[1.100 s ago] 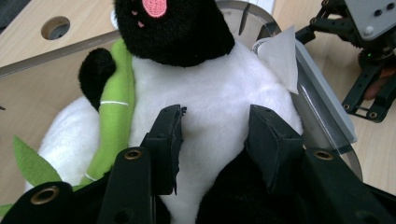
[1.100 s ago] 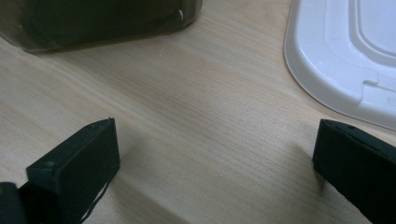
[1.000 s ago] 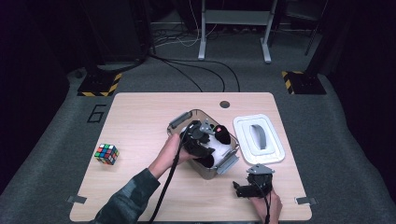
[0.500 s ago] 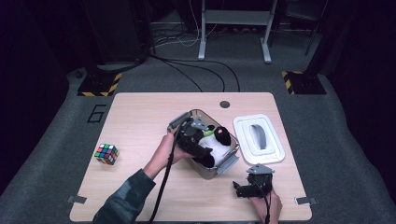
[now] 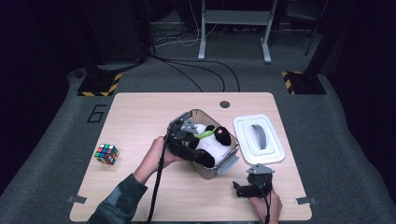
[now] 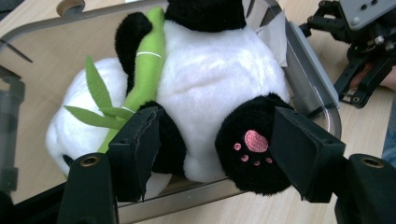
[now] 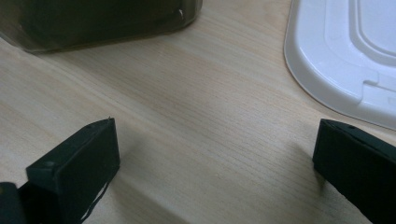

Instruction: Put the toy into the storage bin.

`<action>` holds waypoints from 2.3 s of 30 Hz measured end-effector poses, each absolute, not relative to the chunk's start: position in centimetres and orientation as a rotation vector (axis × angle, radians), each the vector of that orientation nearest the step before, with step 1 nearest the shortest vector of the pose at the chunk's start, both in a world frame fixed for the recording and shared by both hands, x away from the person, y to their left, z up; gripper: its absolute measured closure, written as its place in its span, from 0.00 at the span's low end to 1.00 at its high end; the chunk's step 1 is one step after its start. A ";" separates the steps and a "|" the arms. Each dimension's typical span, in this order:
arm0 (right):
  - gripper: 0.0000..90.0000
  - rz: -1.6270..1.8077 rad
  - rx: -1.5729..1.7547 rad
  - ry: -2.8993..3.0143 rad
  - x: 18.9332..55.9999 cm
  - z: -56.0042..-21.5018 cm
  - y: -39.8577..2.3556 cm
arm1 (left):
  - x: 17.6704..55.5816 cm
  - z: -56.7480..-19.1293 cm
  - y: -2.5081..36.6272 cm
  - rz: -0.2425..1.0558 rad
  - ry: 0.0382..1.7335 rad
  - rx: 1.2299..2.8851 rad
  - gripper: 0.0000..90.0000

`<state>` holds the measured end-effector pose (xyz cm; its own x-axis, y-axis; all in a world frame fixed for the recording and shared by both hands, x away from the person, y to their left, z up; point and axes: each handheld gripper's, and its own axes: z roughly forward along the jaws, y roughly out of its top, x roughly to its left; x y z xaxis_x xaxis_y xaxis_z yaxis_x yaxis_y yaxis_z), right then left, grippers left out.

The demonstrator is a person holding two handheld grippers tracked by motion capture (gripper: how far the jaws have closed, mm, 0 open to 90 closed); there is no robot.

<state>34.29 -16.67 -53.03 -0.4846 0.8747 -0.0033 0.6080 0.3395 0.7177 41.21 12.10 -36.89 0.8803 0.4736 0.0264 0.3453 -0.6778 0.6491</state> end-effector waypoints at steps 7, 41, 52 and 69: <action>0.00 0.937 1.309 2.218 34.3 -53.0 -16.6 | 41.2 -37.4 10.7 0.288 0.560 2.443 0.39; 0.00 0.937 1.310 2.221 34.3 -53.0 -16.6 | 45.3 -36.1 6.5 0.237 0.647 2.253 0.48; 0.00 0.937 1.309 2.221 34.3 -53.0 -16.6 | 45.0 -36.9 4.7 0.199 0.566 2.362 0.76; 0.00 0.935 1.300 2.227 34.3 -53.0 -16.7 | 45.4 -38.8 2.3 0.167 0.568 2.505 0.76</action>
<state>34.26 -16.67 -53.01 -0.4898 0.8718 -0.0048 0.6070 0.3449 0.7160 45.37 2.30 -38.82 0.9025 0.4308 -0.0023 0.3611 -0.7537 0.5491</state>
